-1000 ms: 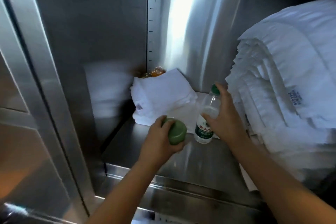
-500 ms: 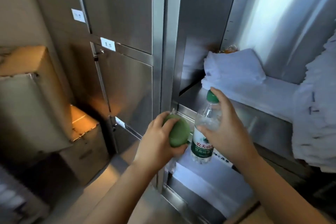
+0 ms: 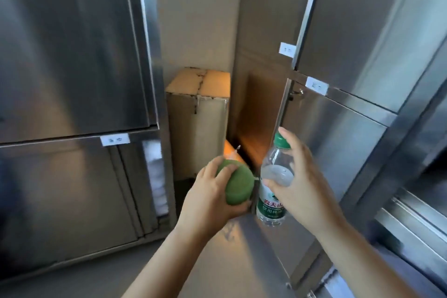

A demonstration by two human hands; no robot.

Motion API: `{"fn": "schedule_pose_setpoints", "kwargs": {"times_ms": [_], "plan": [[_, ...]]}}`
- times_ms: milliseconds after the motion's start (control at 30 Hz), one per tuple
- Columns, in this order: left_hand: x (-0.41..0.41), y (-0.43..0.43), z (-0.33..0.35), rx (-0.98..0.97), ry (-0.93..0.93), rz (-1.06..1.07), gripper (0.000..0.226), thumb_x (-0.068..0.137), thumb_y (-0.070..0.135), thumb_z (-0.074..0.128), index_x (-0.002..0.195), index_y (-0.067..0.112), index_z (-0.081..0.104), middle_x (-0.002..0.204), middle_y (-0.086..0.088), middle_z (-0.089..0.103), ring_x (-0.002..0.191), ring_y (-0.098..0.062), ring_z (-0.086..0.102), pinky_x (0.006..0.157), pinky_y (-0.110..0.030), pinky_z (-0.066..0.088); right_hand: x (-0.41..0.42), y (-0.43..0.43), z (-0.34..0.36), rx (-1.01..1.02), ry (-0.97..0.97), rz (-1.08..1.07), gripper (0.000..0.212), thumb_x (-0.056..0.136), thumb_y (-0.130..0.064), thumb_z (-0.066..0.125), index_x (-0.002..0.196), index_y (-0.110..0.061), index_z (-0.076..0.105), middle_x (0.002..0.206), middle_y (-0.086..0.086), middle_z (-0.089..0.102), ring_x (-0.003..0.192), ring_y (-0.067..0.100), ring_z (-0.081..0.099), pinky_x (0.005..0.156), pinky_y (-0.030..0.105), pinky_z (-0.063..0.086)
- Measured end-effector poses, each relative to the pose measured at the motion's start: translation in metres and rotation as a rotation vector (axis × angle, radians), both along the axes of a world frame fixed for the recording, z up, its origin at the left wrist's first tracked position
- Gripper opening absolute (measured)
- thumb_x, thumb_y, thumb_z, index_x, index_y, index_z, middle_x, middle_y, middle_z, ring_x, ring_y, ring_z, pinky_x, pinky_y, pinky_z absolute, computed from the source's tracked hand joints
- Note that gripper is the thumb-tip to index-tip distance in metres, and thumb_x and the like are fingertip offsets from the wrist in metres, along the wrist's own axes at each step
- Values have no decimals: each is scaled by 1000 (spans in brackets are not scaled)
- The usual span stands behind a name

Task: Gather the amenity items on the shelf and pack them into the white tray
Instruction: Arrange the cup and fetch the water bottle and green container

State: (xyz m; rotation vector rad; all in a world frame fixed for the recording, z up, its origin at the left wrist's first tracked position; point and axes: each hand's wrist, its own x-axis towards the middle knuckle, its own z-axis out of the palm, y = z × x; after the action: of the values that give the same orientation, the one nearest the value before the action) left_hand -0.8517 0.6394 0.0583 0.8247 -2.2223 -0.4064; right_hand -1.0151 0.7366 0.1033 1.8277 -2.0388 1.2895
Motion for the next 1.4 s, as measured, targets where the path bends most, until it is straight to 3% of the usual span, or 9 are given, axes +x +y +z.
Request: {"fn": "schedule_pose_setpoints", "kwargs": {"times_ms": [133, 233, 367, 600, 833, 1000, 1133, 1300, 1400], "plan": [[109, -62, -7, 30, -25, 159, 76, 60, 62, 61, 129, 30, 50, 140, 9, 37, 122, -16, 42, 92, -28, 45, 98, -90, -7, 17, -20, 154, 105, 67, -15, 84, 138, -55, 18, 133, -37, 32, 125, -5, 42, 96, 20, 42], [196, -108, -11, 28, -51, 305, 74, 61, 56, 71, 128, 35, 48, 140, 13, 35, 121, -13, 41, 89, -28, 47, 176, -157, -13, 44, -22, 274, 106, 68, -19, 83, 137, -59, 14, 137, -29, 34, 125, 0, 44, 92, 9, 37], [307, -157, -11, 17, -34, 517, 72, 58, 55, 71, 125, 36, 51, 139, 10, 39, 117, -16, 44, 87, -24, 42, 280, -237, -18, 44, -4, 475, 108, 68, -21, 83, 136, -61, 8, 135, -33, 26, 126, -6, 36, 89, 0, 35], [447, -191, -13, 56, -52, 767, 75, 58, 58, 67, 127, 36, 48, 142, 14, 32, 122, -14, 39, 93, -30, 45, 416, -325, -21, 71, -71, 746, 104, 69, -19, 83, 138, -57, 14, 131, -38, 30, 126, -8, 38, 99, 18, 37], [526, -215, -24, 77, -55, 983, 72, 58, 56, 71, 125, 41, 48, 143, 16, 31, 119, -13, 42, 90, -27, 45, 502, -387, -33, 143, -111, 943, 105, 68, -16, 84, 134, -62, 16, 135, -43, 27, 127, -11, 34, 90, -8, 23], [558, -252, -22, 91, -52, 1087, 72, 56, 66, 59, 123, 41, 49, 141, 16, 34, 120, -13, 44, 90, -31, 48, 542, -442, -32, 156, -90, 1056, 103, 70, -19, 83, 137, -58, 14, 133, -41, 26, 117, -30, 25, 89, -8, 22], [582, -294, -16, 62, -37, 1155, 72, 55, 66, 58, 122, 41, 49, 140, 16, 35, 118, -13, 43, 88, -23, 40, 576, -494, -25, 126, -54, 1104, 105, 70, -21, 82, 132, -64, 9, 127, -44, 25, 118, -21, 29, 92, 3, 29], [614, -352, -1, 84, -40, 1192, 72, 58, 61, 67, 124, 43, 46, 141, 18, 32, 120, -11, 39, 91, -20, 36, 618, -568, -15, 50, -68, 1129, 102, 68, -17, 83, 139, -53, 19, 123, -42, 31, 112, -30, 25, 81, -10, 23], [633, -386, 1, 84, -49, 1230, 74, 59, 61, 66, 127, 41, 47, 143, 16, 32, 124, -11, 38, 95, -24, 40, 642, -607, -13, 43, -124, 1124, 103, 70, -17, 82, 136, -60, 15, 124, -45, 31, 111, -31, 27, 81, -10, 22]]}}
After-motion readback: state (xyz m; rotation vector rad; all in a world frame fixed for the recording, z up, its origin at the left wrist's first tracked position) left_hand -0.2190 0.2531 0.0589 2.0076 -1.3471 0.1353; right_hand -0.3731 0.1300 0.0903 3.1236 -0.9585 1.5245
